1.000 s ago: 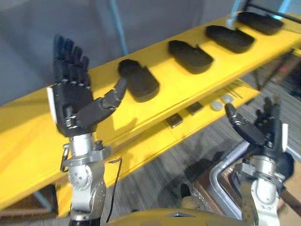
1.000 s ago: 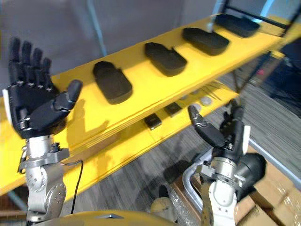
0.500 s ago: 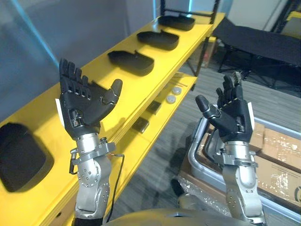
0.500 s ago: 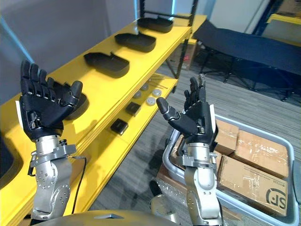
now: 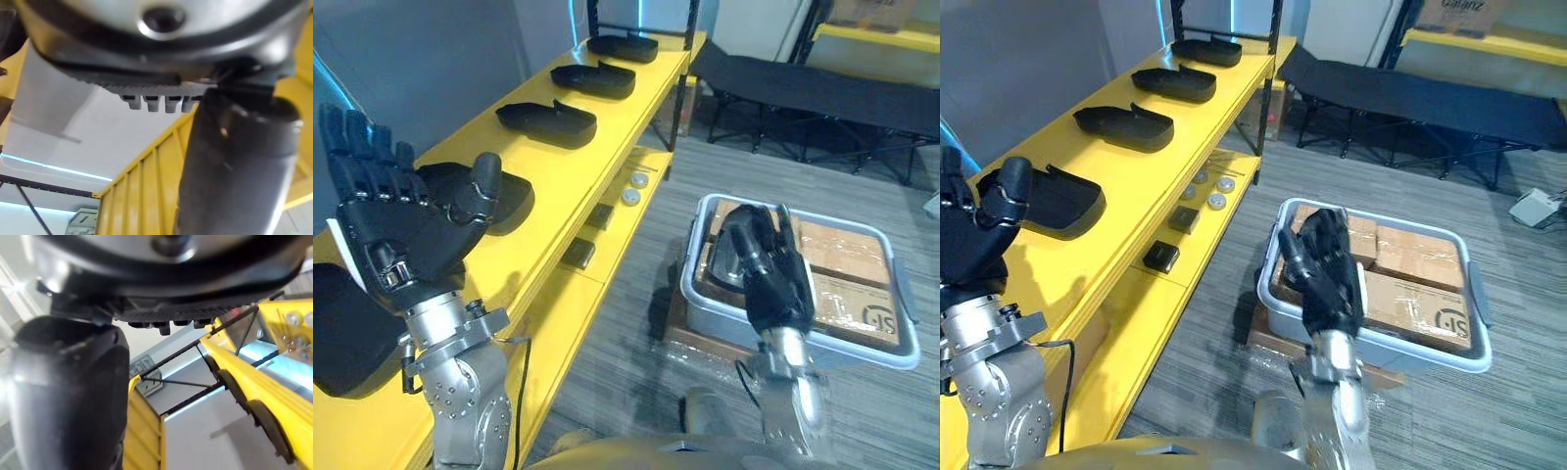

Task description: Walk over and take three plastic housings, then place them on the shelf

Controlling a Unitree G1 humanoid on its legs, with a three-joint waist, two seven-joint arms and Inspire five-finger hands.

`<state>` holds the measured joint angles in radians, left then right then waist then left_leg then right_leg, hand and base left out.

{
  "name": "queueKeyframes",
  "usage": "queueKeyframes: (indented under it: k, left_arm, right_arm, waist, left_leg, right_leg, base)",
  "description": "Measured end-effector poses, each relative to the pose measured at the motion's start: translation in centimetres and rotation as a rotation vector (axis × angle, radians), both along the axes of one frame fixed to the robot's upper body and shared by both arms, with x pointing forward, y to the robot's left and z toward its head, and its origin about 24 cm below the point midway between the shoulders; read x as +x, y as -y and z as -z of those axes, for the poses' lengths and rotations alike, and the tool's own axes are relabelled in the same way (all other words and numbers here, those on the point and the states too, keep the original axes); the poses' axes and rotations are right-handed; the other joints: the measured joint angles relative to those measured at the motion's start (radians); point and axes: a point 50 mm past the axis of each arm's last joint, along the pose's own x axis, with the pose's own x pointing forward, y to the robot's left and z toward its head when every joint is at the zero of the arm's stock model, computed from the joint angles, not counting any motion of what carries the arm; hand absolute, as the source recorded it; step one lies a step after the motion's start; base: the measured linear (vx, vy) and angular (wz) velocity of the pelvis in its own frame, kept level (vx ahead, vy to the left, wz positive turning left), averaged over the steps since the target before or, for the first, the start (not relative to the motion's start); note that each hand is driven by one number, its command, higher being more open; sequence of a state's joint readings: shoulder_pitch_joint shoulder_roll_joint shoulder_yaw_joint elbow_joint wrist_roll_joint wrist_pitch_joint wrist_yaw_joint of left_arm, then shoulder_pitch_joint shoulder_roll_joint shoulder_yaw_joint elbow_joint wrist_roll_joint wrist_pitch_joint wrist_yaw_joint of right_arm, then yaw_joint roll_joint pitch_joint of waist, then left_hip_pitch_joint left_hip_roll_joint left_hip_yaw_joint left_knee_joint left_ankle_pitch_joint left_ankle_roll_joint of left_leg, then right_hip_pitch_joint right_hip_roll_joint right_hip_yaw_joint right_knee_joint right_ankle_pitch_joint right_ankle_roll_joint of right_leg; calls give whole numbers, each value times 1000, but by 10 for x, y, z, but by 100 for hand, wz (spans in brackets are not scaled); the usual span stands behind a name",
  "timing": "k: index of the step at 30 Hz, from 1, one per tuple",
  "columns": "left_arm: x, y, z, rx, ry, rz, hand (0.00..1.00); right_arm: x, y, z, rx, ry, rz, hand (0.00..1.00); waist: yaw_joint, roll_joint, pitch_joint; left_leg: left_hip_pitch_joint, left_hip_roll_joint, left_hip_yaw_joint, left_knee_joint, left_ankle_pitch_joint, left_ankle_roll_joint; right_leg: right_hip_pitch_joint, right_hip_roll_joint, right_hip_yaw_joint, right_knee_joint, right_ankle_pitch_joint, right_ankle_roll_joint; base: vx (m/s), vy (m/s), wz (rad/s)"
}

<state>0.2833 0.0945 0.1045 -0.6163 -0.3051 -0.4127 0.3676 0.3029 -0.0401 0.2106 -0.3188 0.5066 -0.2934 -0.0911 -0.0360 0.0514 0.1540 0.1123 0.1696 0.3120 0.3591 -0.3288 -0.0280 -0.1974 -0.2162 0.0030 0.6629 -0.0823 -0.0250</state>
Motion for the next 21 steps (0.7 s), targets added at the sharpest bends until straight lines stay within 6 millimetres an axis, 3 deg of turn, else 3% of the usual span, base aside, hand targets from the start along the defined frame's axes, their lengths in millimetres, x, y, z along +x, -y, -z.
queueKeyframes:
  k: [3,5,6,7,8,9,10,12,13,14,15,16,17,20,21]
  left_arm:
    - [2,-7,3,-28,-9,4,100]
    - [5,-8,10,-95,-24,50,100]
    - [8,-6,15,-126,-43,84,100]
    - [11,-4,19,-135,-60,95,100]
    - [16,3,30,-170,-116,128,100]
    - [18,8,34,-185,-142,150,100]
    - [21,17,39,-209,-174,195,100]
    - [25,29,46,-249,-202,242,100]
    - [29,36,52,-273,-233,285,100]
    - [32,44,64,-296,-286,320,100]
    - [34,48,71,-300,-322,333,100]
    - [35,60,86,-306,-405,375,100]
    - [35,63,90,-304,-432,391,100]
    - [35,69,101,-241,-522,445,100]
    - [36,70,104,-227,-546,462,100]
  right_arm:
    - [10,-8,7,-54,-27,-1,100]
    - [10,-7,20,-56,-101,10,100]
    - [8,-7,32,-49,-158,26,100]
    - [7,-5,37,-51,-187,36,100]
    - [3,3,46,-98,-234,60,100]
    - [0,6,48,-114,-246,67,100]
    - [-2,15,50,-172,-259,75,100]
    - [-3,29,50,-244,-274,88,100]
    - [-7,40,51,-261,-296,129,100]
    - [-13,51,52,-287,-321,181,100]
    - [-16,57,52,-307,-331,211,100]
    - [-21,75,49,-337,-339,280,100]
    - [-22,80,49,-343,-344,301,100]
    - [-24,93,49,-376,-372,348,100]
    - [-24,95,53,-382,-390,349,100]
  waist:
    - [13,-20,-15]
    - [13,-31,-22]
    - [11,-55,-35]
    - [8,-65,-39]
    - [9,-39,-40]
    - [7,-28,-41]
    - [-8,-18,-40]
    - [-32,-2,-33]
    - [-56,-2,-27]
    - [-63,-10,-19]
    - [-62,-14,-15]
    - [-58,16,-13]
    - [-60,22,-13]
    - [-55,31,-12]
    - [-53,31,-12]
  left_leg:
    - [-38,41,3,-56,70,-51]
    - [-56,71,9,-72,108,-92]
    - [-72,87,10,-73,126,-122]
    - [-73,97,6,-75,134,-137]
    - [-69,142,-1,-98,161,-171]
    - [-68,161,-3,-110,175,-184]
    - [-71,188,-7,-122,205,-181]
    - [-99,227,-34,-93,254,-111]
    - [-142,239,-57,-28,303,-39]
    - [-165,241,-45,24,339,6]
    - [-162,228,-45,31,321,-24]
    - [-157,165,-48,29,297,-45]
    - [-153,152,-42,18,280,-28]
    - [-117,75,-140,-118,257,-54]
    - [-98,68,-153,-170,257,-55]
  right_leg:
    - [31,-102,5,-21,15,13]
    - [55,-123,14,-107,43,34]
    - [85,-118,21,-222,155,51]
    - [103,-106,17,-249,113,109]
    - [130,-70,-25,-289,61,186]
    - [141,-55,-53,-307,37,217]
    - [154,-31,-89,-336,-15,242]
    - [168,9,-126,-366,-51,214]
    - [186,19,-148,-377,-60,197]
    - [211,12,-155,-387,-68,182]
    - [220,4,-158,-389,-73,174]
    - [228,-3,-161,-396,-79,163]
    - [230,-4,-162,-403,-80,161]
    - [186,-9,-142,-406,-78,165]
    - [175,-7,-143,-402,-76,169]
  base:
    - [-70,-282,-22]
    - [-32,-464,-24]
    - [-10,-473,-25]
    - [8,-490,-26]
    - [10,-387,-19]
    - [20,-538,-21]
    - [10,-421,-21]
    - [5,-446,-7]
    - [-8,-373,17]
    - [-13,-338,12]
    - [-14,-216,-19]
    - [-8,-82,-27]
    - [-2,-79,-29]
    - [-30,-13,-15]
    - [-82,77,-1]
